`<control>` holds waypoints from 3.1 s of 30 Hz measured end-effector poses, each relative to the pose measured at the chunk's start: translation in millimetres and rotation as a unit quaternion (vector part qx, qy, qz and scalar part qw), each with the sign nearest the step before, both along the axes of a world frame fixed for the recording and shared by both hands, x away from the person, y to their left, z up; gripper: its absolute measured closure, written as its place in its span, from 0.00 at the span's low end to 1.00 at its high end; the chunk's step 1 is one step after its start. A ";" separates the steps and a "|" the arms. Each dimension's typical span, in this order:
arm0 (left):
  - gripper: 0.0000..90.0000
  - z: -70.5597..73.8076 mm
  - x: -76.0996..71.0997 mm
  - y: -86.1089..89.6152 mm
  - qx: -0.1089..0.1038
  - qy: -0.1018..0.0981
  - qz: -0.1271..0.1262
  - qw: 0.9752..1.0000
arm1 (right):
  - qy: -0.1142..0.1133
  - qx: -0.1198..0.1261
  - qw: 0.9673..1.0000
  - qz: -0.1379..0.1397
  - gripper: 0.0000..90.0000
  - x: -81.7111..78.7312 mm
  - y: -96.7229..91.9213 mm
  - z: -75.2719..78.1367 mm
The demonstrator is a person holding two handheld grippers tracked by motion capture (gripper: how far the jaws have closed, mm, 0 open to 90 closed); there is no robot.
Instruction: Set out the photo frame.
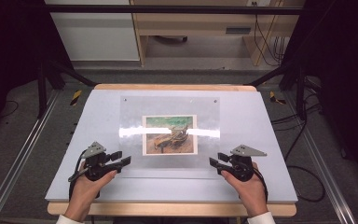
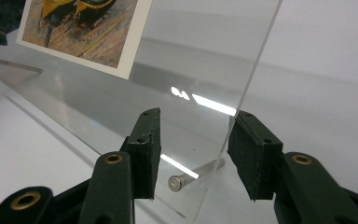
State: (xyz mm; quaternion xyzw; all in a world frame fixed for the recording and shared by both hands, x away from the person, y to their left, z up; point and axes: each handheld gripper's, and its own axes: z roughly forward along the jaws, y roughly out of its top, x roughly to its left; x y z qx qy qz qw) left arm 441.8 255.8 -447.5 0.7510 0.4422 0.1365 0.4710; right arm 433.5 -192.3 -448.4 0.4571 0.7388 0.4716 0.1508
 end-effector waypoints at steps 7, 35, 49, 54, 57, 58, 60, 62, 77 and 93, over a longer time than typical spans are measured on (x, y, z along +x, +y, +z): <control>0.57 -0.7 -3.9 1.4 0.007 -0.005 -0.004 1.000 | 0.000 -0.005 1.000 0.000 0.65 -4.3 -0.7 -0.5; 0.64 -1.1 -12.2 4.0 0.022 -0.003 -0.011 1.000 | -0.002 -0.014 1.000 0.003 0.72 -13.9 -2.4 -2.8; 0.67 -1.7 -16.2 4.1 0.031 -0.003 -0.012 0.999 | 0.000 -0.016 1.000 0.004 0.74 -17.4 -3.3 -4.4; 0.68 -2.1 -17.8 4.0 0.034 -0.003 -0.012 0.999 | -0.002 -0.019 1.000 0.005 0.75 -18.6 -3.1 -4.7; 0.68 -2.4 -18.6 4.1 0.036 -0.003 -0.012 0.999 | 0.000 -0.022 1.000 0.005 0.76 -19.7 -3.0 -4.9; 0.68 -2.3 -18.7 4.3 0.037 -0.003 -0.014 0.999 | -0.001 -0.022 1.000 0.005 0.76 -19.8 -2.9 -5.0; 0.69 -2.5 -19.3 4.2 0.038 -0.003 -0.014 0.999 | 0.000 -0.022 1.000 0.006 0.76 -20.3 -3.0 -5.1; 0.69 -2.6 -20.0 3.9 0.039 -0.003 -0.013 0.999 | 0.001 -0.022 1.000 0.004 0.76 -20.9 -2.9 -5.3; 0.70 -3.5 -23.3 3.3 0.045 -0.004 -0.014 0.999 | -0.005 -0.030 1.000 0.007 0.77 -23.6 -2.8 -6.6; 0.70 -4.3 -26.8 3.0 0.054 -0.002 -0.017 0.998 | -0.004 -0.035 0.999 0.008 0.77 -26.9 -2.1 -7.8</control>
